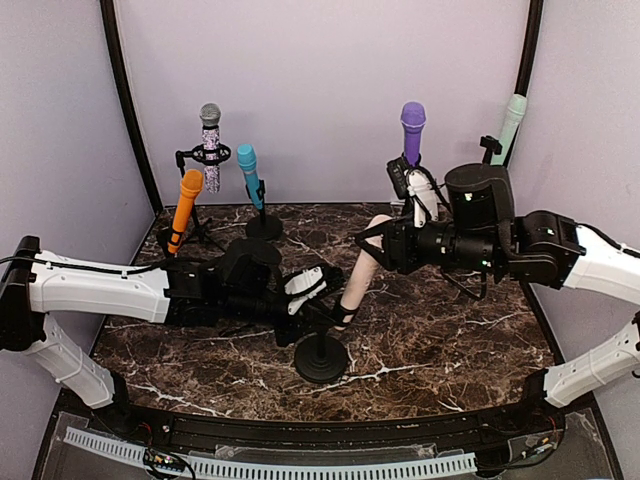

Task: Remove the microphone from the stand
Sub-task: Remove the microphone from the microphone stand.

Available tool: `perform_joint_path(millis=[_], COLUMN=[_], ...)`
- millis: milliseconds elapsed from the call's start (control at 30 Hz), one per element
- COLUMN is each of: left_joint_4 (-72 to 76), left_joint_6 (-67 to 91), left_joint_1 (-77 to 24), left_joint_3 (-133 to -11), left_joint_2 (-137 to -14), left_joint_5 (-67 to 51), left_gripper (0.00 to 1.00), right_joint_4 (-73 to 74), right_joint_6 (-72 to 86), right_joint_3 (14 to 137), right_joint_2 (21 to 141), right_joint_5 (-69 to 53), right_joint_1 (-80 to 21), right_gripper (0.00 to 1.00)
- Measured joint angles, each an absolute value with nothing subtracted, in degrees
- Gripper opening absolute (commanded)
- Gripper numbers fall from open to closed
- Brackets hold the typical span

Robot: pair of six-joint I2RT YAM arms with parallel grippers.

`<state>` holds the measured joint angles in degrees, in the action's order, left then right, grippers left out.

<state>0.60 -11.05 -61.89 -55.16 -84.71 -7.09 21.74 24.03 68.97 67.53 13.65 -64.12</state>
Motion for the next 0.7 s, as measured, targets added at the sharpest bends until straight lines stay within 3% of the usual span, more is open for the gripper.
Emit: perform_joint_path(millis=[400,700], left_joint_4=[0.6,0.8], left_joint_6=[-11.4,-11.8], left_joint_1=[-61.9,-62.3], left_joint_3=[-55.4,-55.8], left_joint_2=[-85.1,-85.6], left_joint_5=[-7.4,-5.3], left_gripper=[0.0,0.0], right_joint_4=[23.3,30.9], right_joint_6=[25.9,35.7], right_joint_3=[69.4,77.4], right_joint_2=[67.2,68.2], right_joint_5=[16.5,25.7], right_joint_1=[-64.2,-64.6], right_gripper=[0.12,0.11])
